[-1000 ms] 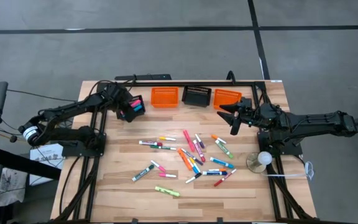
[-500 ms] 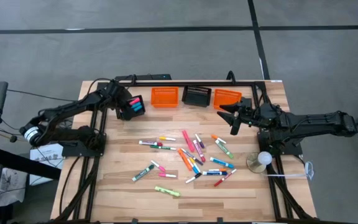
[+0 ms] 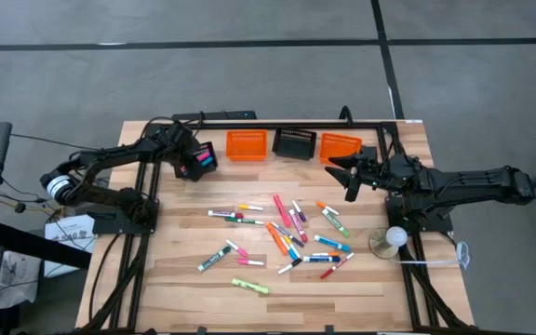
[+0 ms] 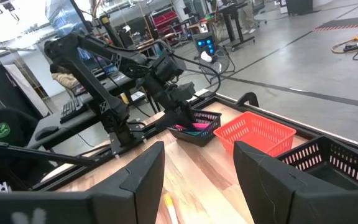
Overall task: Pick & Place Markers
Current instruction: Put the large pink highlighter pen into the left black bin, then put the large orange highlighter pen into the left black bin
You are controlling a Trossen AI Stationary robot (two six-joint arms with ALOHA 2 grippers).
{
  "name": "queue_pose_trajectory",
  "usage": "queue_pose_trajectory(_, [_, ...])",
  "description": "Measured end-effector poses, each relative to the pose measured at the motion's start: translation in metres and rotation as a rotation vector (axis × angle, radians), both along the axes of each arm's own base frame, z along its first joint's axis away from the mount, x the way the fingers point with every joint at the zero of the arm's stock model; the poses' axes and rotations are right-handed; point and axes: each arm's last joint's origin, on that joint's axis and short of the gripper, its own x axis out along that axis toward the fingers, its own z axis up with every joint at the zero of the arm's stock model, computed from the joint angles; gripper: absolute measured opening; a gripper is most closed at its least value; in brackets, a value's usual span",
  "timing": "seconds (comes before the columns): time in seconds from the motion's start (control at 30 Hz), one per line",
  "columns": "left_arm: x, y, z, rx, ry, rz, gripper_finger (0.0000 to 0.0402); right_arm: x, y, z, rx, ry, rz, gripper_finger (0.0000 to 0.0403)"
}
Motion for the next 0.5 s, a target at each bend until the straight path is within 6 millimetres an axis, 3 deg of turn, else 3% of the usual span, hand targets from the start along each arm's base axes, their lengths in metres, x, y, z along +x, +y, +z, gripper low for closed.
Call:
queue_pose_trajectory(0.2, [0.0012,0.0014,0.001,0.016,-0.014,0.0,0.0101,0.0,0.0,0.0,0.0,0.0,0.0,0.0184])
queue_pose_trajectory(0.5, [0.0012,0.0014,0.0017,0.011,-0.027,0.024,0.0193,0.0,0.0,0.0,0.0,0.0,0.0,0.0184])
